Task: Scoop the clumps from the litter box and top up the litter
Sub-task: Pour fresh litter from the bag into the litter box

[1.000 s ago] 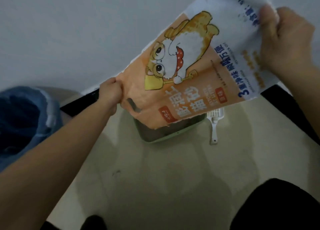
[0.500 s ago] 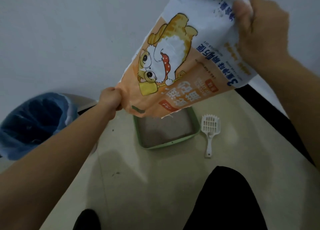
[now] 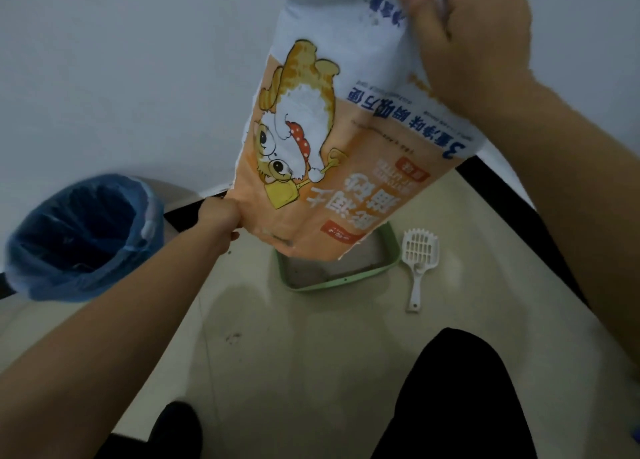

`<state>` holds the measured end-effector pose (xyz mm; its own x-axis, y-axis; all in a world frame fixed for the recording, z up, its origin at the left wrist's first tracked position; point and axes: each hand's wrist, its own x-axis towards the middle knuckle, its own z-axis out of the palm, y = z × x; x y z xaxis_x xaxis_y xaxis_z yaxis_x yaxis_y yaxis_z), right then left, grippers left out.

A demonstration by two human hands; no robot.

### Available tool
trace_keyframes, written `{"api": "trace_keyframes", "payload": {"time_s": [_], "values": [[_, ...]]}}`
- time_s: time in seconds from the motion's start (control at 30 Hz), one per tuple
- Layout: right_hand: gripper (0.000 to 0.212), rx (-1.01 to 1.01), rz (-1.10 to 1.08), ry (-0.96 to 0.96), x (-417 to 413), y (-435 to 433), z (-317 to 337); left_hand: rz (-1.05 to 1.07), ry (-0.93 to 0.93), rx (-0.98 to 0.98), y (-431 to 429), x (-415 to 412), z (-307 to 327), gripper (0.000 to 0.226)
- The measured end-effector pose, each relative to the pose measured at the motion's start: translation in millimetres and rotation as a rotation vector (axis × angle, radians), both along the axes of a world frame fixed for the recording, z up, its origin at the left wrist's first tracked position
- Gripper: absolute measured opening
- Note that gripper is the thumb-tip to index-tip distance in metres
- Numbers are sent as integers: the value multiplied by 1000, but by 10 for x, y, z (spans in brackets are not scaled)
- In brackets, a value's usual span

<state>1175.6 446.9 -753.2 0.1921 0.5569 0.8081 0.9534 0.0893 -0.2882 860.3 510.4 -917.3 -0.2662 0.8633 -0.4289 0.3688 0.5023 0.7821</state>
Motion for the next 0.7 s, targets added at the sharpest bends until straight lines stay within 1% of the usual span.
{"api": "trace_keyframes", "payload": {"time_s": [0.03, 0.13, 0.23, 0.33, 0.43, 0.53, 0.63, 0.7], "values": [[54, 3, 11, -28, -76, 8, 45, -13, 5, -22, -32, -41, 14, 35], [50, 98, 55, -40, -280, 54, 204, -86, 2, -50, -103, -144, 92, 32], [49, 27, 124, -83, -470, 40, 314, -86, 51, -25, -125, -227, 152, 27], [49, -14, 177, -85, -608, 8, 429, -60, 111, -37, -180, -367, 205, 27], [49, -46, 201, -85, -688, -4, 517, -84, 177, -60, -258, -509, 212, 26], [50, -137, 268, -140, -832, -27, 567, -57, 217, -79, -337, -626, 272, 31], [51, -158, 310, -170, -968, -40, 625, 5, 229, -100, -400, -670, 334, 33], [51, -157, 324, -188, -1022, -50, 634, 9, 258, -115, -446, -647, 433, 35]]}}
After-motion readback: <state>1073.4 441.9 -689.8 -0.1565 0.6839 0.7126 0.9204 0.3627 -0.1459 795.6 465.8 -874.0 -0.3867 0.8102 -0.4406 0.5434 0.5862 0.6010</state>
